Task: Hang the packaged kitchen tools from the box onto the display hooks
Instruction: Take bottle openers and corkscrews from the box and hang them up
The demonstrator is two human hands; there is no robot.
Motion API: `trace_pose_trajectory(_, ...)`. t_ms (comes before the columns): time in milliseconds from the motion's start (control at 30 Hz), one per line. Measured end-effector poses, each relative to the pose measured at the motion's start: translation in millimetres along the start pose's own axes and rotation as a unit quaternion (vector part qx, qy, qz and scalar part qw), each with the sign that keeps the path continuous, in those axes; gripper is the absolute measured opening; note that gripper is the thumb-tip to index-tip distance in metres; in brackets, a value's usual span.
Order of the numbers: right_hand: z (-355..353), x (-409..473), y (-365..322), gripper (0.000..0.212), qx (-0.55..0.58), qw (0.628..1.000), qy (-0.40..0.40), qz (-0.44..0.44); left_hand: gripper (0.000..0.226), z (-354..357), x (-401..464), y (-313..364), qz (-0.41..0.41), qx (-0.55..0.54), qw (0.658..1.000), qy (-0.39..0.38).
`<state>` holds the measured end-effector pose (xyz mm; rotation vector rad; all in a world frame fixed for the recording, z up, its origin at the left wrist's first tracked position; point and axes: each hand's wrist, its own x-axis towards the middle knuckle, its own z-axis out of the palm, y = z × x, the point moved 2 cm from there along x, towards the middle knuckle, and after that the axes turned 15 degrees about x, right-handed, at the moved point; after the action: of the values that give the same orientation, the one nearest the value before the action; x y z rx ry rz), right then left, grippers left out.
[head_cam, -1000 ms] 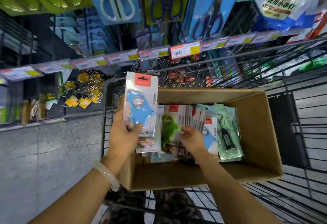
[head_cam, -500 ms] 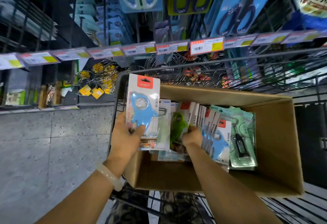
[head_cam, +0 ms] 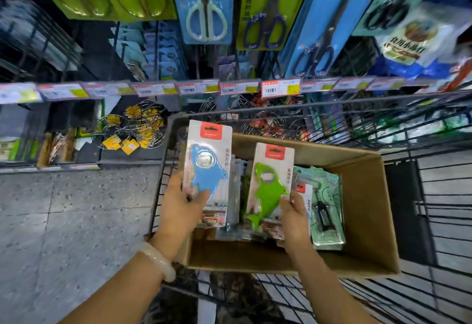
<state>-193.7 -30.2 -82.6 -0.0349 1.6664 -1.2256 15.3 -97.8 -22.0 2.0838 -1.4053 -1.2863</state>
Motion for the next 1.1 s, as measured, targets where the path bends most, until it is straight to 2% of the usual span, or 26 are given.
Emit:
trace_pose_trajectory(100,18.1,-32.5,-10.7,0.042,0.018,0.995,-0.072,-0.062,0.043,-15.7,-4.8,-4.6,0.012,-0.028,1.0,0.0)
trace_pose_trajectory(233,65.0,-74.2,-20.7,0.057,-0.004,0.978,-0.144,-0.151,0.047,-56.7,-15.9,-13.5,0.045,-0.071,0.996,0.009)
trace_pose_trajectory(400,136.4,-140.3,-21.9,0.058,0.014,0.959,-0.197,-0.203,0.043,-143.7,-36.9,-30.0,0.083,-0.157,0.983,0.045)
trace_pose_trajectory(600,234.1,-223.7,5.0,0.06,0.008,0.932,-0.252,-0.259,0.048,-262.4,-59.5,-81.9,0.113,-0.22,0.963,0.108)
trace_pose_trajectory(867,353.5,-329.0,44.4,0.061,-0.012,0.888,-0.376,-0.265,0.045,-403.4,-94.4,-152.1,0.147,-0.265,0.927,0.221)
trace_pose_trajectory(1100,436.8,-390.5,45.2,0.061,-0.019,0.846,-0.441,-0.3,0.044,-491.7,-104.3,-173.7,0.176,-0.259,0.902,0.297)
